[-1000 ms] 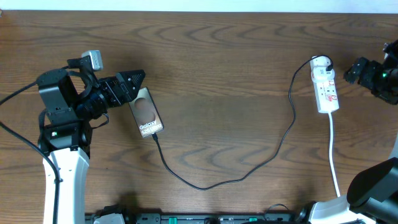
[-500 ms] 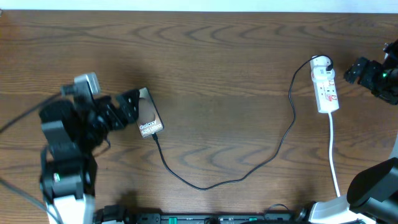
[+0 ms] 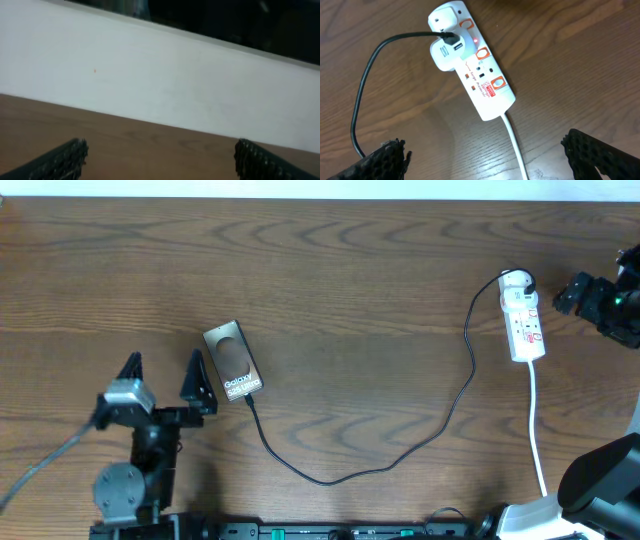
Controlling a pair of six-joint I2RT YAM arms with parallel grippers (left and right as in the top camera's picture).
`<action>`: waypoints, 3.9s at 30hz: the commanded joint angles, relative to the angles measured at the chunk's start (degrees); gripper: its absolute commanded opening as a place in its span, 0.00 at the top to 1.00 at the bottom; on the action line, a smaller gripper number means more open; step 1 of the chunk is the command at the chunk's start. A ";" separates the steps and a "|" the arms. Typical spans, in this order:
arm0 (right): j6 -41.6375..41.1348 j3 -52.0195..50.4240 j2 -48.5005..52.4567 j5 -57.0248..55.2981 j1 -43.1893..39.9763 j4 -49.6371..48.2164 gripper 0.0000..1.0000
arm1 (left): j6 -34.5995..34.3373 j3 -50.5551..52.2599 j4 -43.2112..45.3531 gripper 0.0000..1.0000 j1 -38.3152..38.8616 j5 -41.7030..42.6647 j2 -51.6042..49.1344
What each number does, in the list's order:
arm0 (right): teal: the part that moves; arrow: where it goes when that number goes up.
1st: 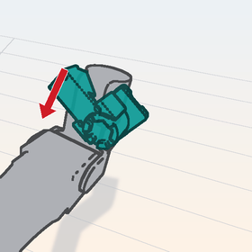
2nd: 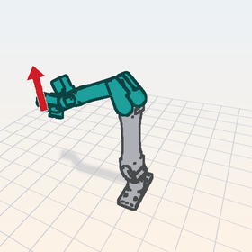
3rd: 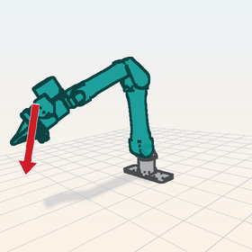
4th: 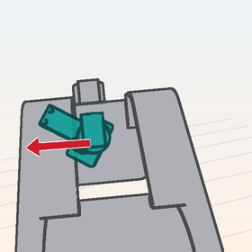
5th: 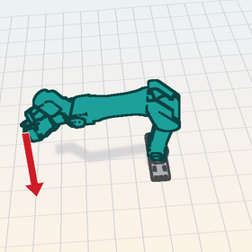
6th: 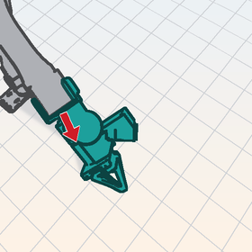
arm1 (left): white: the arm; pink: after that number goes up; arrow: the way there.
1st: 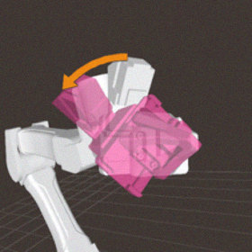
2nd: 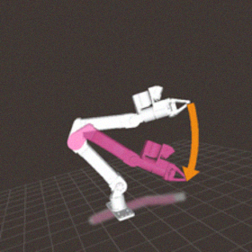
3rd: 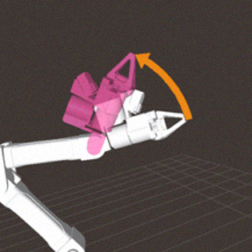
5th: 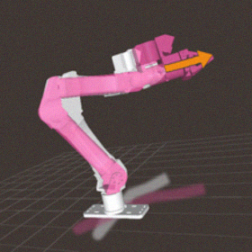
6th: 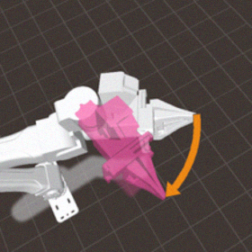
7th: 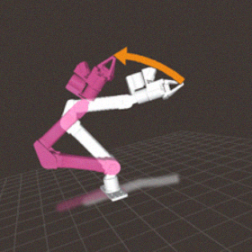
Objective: Plug charger to phone and switch on socket
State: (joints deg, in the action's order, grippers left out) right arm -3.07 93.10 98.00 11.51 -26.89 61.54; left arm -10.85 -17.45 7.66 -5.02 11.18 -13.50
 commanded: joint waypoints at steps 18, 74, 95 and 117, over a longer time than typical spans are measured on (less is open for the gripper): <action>-0.74 -0.11 -0.48 -0.28 -0.11 0.00 0.01 | 6.14 17.22 -10.34 0.05 0.28 -1.86 13.42; -0.31 -17.07 -14.05 -1.75 5.25 -26.67 0.01 | 6.12 17.22 -11.08 0.05 0.28 -2.86 13.27; 0.11 -90.20 -68.59 -2.19 17.99 -87.76 0.01 | 6.12 17.22 -11.10 0.05 0.28 -2.86 13.27; 1.05 -92.78 -90.36 -4.22 18.01 -57.70 0.01 | 6.12 17.22 -11.10 0.05 0.28 -2.86 13.27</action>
State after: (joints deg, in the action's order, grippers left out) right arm -2.76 0.38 10.31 8.34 -9.23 3.40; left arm -5.50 -0.99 -1.13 -5.02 7.51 -0.62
